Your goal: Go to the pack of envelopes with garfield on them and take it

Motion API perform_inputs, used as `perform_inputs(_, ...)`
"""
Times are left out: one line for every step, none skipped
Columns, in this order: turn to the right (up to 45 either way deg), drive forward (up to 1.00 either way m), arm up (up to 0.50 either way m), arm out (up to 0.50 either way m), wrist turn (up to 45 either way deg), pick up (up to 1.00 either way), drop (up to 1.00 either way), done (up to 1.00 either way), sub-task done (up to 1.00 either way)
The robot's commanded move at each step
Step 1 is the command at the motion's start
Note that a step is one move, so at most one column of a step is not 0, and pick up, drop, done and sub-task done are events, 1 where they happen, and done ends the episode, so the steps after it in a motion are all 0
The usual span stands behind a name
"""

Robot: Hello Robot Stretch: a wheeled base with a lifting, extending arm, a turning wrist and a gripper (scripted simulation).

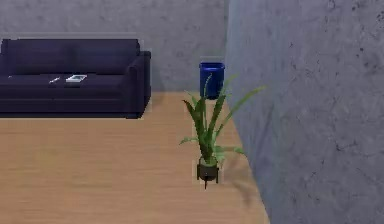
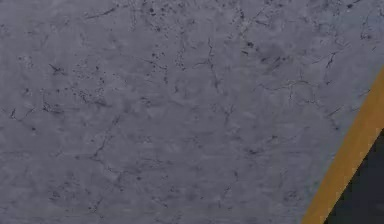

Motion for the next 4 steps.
perform_inputs(-45.0, 0.00, 0.00, 0.00, 0.0, 0.00, 0.00, 0.00, 0.00)
perform_inputs(-33.0, 0.00, 0.00, 0.00, 0.0, 0.00, 0.00, 0.00, 0.00)
perform_inputs(0.0, 0.85, 0.00, 0.00, 0.0, 0.00, 0.00, 0.00, 0.00)
perform_inputs(-9.0, 0.00, 0.00, 0.00, 0.0, 0.00, 0.00, 0.00, 0.00)
